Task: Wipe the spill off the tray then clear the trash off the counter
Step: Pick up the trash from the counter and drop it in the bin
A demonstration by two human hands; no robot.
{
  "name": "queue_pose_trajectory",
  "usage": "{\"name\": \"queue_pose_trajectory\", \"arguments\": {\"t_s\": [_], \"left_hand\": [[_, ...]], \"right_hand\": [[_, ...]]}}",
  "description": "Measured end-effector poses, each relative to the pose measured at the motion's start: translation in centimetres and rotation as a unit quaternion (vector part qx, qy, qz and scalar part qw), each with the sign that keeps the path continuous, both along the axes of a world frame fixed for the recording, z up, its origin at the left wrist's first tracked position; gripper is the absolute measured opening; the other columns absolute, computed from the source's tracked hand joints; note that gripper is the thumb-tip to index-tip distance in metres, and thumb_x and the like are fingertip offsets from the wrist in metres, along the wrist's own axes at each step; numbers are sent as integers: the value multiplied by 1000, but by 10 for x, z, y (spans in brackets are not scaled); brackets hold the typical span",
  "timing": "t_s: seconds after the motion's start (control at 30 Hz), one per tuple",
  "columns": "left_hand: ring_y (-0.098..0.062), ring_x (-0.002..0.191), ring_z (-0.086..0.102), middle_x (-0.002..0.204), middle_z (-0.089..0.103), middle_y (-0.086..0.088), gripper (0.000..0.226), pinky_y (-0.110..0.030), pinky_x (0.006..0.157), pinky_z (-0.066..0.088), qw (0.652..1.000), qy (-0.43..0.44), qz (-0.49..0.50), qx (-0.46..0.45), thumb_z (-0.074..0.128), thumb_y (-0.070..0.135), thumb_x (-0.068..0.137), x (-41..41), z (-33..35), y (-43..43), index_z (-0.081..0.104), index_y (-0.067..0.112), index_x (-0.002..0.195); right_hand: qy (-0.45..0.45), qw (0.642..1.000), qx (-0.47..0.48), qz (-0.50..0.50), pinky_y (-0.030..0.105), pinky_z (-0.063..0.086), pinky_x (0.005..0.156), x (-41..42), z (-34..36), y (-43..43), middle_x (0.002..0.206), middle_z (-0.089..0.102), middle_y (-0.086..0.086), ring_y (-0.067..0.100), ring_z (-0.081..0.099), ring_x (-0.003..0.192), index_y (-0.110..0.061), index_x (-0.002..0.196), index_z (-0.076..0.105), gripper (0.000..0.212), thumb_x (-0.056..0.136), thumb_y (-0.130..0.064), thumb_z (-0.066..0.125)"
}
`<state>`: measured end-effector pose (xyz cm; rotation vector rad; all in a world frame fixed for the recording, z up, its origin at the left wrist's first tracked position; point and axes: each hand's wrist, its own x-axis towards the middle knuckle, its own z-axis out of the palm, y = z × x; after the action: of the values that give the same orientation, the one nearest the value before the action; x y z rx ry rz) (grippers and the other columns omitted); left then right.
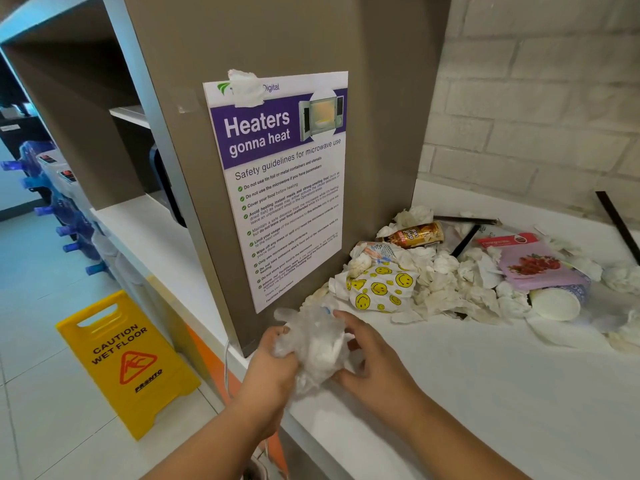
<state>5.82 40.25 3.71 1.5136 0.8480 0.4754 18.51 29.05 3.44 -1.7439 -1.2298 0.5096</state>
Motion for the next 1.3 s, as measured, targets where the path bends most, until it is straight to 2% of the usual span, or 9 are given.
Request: {"name": "queue_pose_trajectory", "arguments": {"t_s": [0.13,0.3,0.4,0.6,0.8,0.93,1.1,1.2,1.3], "left_hand": [[-17,89,64,93,65,-2,19,-23,68,48,997,63,-1,38,56,18,91,-3,5,-10,49,24,107],[-18,106,64,112,69,-4,55,-29,87,48,991,-57,-80,-88,60,15,71,-10,12,-18,50,23,125],[-13,120,56,126,63,4,62,-37,104,40,977,-101,-104,-154,65,41,76,-9,15,-23,43,30,134],[-10,113,61,119,67,7,56,-38,105,40,990,-70,-54,-107,59,42,78,-22,19,-24,48,26,131],[-24,87,71,96,73,-7,36,-33,71,54,994,-16,25,-104,66,23,77,-57,17,-3,56,16,111],[-26,91,70,104,70,-9,35,-39,79,57,994,-2,54,-92,65,16,82,-77,18,6,54,19,115],[-21,90,70,107,69,-7,34,-29,70,57,997,11,43,-68,61,10,88,-98,18,8,51,21,120],[-18,86,71,105,68,-5,35,-27,68,57,997,22,45,-61,58,7,89,-106,18,9,50,22,120],[-16,86,71,105,68,-4,34,-27,68,57,997,24,44,-58,58,7,89,-112,19,12,51,22,119]], "right_hand": [[27,997,62,-26,14,42,74,-1,-2,-1,120,47,-24,4,54,95,-44,123,43,63,76,-14,71],[-28,996,65,-52,9,37,76,2,4,-1,109,49,-22,-3,49,100,-41,110,53,43,80,-12,64],[-34,996,64,-43,7,38,75,-1,6,0,108,48,-22,-5,50,101,-44,106,54,43,80,-11,62],[10,999,37,21,9,41,74,-13,6,1,110,50,-15,1,54,98,-28,105,67,40,78,0,61],[-43,996,27,69,12,42,84,-17,9,14,114,50,-12,1,52,100,-26,112,61,42,73,-11,53],[-181,982,-59,20,20,25,110,-1,6,51,142,36,-2,12,34,131,-19,135,45,56,81,-7,52],[-338,916,-213,43,32,23,114,15,7,83,159,4,-6,24,16,142,-25,151,10,77,85,-3,43],[-375,892,-251,40,33,35,106,17,4,87,153,24,-2,27,24,137,-27,151,9,75,87,-3,39],[-401,892,-209,27,28,37,89,17,-6,84,132,43,4,27,40,118,-21,143,35,59,87,-4,42]]}}
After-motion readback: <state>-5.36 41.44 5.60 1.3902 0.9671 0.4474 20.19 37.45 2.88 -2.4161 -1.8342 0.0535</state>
